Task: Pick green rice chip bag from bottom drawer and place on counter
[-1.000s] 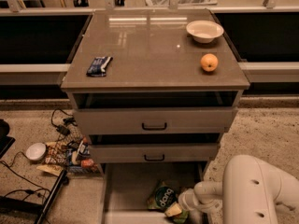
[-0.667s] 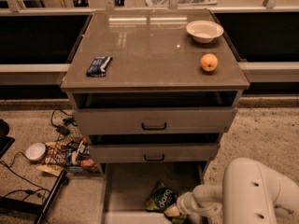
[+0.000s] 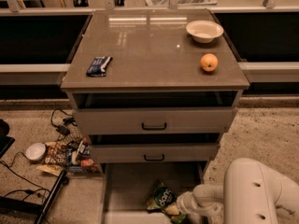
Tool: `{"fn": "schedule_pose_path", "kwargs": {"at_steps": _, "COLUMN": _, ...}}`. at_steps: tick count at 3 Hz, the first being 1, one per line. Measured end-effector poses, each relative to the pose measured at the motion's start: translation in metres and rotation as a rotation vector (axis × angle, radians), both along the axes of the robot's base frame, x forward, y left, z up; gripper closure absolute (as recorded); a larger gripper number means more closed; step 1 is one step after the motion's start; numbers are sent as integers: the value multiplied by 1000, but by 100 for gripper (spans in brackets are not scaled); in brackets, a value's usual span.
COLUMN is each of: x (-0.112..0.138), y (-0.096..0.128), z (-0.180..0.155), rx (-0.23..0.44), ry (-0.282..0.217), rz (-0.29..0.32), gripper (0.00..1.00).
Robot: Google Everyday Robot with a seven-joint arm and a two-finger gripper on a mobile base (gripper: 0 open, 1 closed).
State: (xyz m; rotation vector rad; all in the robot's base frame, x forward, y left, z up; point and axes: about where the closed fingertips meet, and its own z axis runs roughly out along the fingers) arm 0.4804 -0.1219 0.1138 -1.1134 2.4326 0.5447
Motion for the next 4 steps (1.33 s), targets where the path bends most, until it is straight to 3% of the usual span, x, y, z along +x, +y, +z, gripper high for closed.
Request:
{"fn": "schedule_pose_path", "kwargs": {"at_steps": 1, "x": 0, "y": 0, "z": 3, "rx": 0, "ry": 0, "rz": 0, "gripper": 100}}
{"fn": "schedule_pose_path", "kwargs": {"at_steps": 2, "x": 9, "y": 16, "z": 43, "rx": 77, "ry": -14, "rz": 49, "gripper": 100}}
{"fn": "schedule_pose_path", "kwargs": {"at_steps": 3, "x": 31, "y": 52, "z": 147, "rx": 208, "ry": -47, "rz": 160, "gripper": 100}}
{"fn": "schedule_pose_path", "kwargs": {"at_steps": 4, "x": 54, "y": 85, "z": 281, "rx": 329, "ry": -77, "rz": 308, "gripper": 100}}
